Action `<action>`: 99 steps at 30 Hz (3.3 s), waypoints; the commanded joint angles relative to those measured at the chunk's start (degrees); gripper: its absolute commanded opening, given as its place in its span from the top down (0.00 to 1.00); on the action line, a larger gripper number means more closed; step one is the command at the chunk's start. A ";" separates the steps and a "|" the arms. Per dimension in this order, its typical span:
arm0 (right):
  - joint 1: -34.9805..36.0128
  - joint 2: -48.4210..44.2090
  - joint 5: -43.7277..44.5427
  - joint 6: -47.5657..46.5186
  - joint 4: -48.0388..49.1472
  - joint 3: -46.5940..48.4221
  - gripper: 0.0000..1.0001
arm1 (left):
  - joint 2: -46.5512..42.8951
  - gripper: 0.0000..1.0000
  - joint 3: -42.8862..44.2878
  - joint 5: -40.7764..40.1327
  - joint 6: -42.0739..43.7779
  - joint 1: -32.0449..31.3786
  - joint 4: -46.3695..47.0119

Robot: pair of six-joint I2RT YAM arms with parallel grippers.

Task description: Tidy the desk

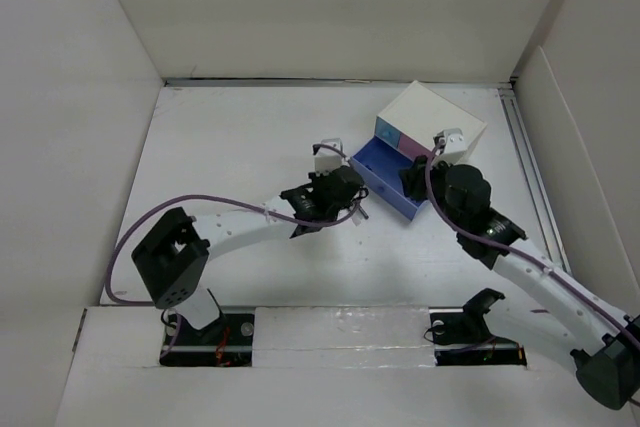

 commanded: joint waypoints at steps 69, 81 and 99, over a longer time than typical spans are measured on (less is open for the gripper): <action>9.04 42.57 1.60 2.41 6.59 7.50 0.71 | -29.28 0.80 -25.02 -0.40 7.04 3.96 25.37; 11.33 47.32 3.18 3.56 7.38 8.46 0.77 | -28.40 0.80 -25.72 0.92 7.04 3.96 26.61; 12.47 44.95 5.55 3.73 5.54 7.50 0.75 | -27.52 0.80 -24.40 1.10 6.43 3.96 25.29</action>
